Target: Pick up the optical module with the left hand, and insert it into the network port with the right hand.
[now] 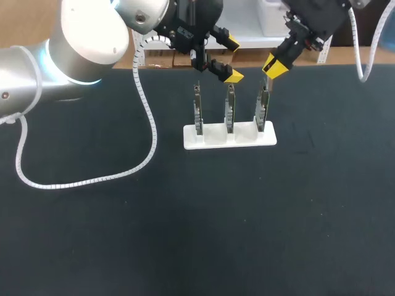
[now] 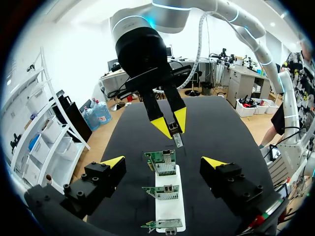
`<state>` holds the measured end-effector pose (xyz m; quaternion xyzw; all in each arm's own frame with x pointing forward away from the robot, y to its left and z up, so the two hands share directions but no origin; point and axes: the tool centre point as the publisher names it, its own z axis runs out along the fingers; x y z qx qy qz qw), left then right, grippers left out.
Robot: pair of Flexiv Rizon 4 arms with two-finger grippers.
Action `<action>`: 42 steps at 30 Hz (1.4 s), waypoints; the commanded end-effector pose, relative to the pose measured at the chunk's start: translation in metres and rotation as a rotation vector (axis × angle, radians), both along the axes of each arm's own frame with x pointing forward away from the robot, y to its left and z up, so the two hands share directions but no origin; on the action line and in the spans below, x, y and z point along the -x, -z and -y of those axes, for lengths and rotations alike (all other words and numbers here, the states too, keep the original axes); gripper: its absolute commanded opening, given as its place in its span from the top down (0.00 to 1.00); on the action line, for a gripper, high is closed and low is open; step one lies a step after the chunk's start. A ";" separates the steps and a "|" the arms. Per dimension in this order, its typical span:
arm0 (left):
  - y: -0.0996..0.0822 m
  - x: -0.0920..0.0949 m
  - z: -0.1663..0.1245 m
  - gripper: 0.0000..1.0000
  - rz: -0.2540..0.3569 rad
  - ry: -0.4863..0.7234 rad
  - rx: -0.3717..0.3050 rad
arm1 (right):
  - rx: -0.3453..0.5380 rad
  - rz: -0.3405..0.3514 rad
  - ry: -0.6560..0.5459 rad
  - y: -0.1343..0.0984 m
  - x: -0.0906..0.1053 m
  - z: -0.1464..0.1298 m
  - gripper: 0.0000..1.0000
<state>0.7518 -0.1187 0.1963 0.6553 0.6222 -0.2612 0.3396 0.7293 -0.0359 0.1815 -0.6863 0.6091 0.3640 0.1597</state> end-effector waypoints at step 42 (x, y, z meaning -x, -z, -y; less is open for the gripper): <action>-0.002 -0.002 0.001 0.00 -0.005 0.000 -0.009 | 0.007 -0.003 -0.006 0.009 -0.008 -0.001 1.00</action>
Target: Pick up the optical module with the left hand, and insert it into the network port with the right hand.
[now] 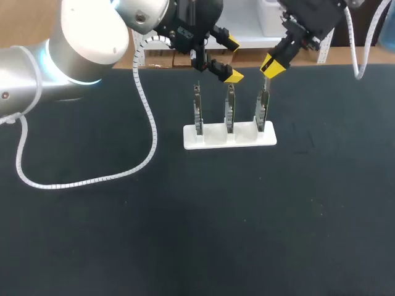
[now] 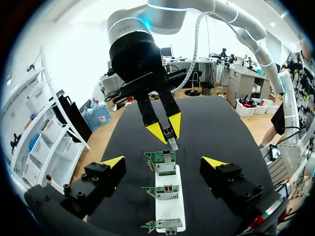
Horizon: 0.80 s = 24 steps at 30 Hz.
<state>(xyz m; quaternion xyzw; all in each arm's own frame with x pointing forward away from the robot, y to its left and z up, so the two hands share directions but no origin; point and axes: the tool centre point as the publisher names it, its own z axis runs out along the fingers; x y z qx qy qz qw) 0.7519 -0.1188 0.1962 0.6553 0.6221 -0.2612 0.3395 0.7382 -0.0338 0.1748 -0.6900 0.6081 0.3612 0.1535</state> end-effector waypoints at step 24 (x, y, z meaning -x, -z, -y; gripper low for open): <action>-0.002 -0.002 0.001 0.00 -0.005 0.000 -0.009 | 0.005 -0.001 0.013 0.006 -0.007 0.004 1.00</action>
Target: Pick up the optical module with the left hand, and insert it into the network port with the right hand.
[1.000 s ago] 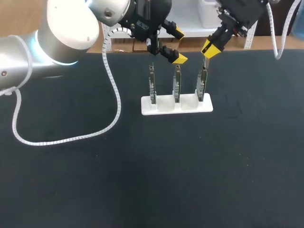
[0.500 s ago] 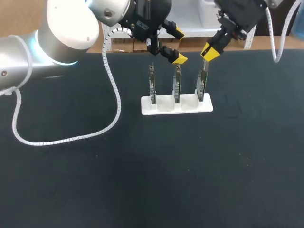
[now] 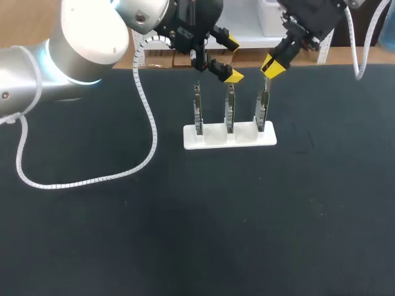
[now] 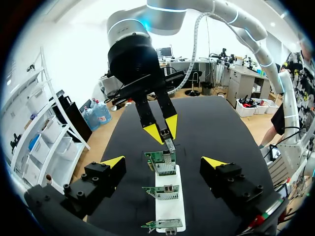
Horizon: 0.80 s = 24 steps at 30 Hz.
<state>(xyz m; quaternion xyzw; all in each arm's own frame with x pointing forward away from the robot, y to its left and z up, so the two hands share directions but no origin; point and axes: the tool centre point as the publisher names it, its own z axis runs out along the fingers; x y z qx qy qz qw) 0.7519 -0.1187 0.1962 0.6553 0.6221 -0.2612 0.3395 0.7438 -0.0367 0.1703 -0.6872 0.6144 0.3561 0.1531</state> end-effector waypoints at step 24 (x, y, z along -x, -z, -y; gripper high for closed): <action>-0.002 -0.001 0.001 0.00 -0.005 0.000 -0.009 | -0.014 -0.001 -0.001 0.008 -0.007 0.000 1.00</action>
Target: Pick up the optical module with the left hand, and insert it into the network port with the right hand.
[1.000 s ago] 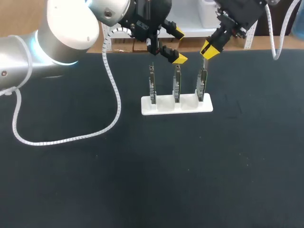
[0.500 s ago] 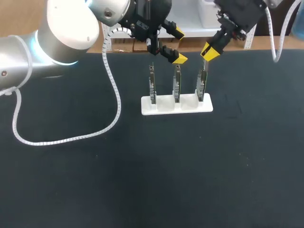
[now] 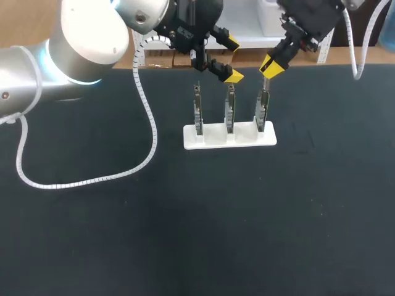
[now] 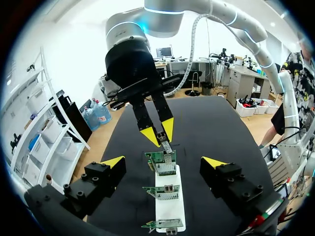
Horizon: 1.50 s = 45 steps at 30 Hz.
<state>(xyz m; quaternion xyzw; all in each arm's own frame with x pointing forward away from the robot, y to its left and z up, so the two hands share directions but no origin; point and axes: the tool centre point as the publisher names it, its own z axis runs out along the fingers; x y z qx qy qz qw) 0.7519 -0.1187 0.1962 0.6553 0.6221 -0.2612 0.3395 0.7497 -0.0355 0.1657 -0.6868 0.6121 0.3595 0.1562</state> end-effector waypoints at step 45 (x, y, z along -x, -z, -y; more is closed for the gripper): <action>-0.002 -0.001 0.001 0.00 -0.005 0.000 -0.009 | 0.012 0.059 -0.003 -0.003 0.005 0.001 1.00</action>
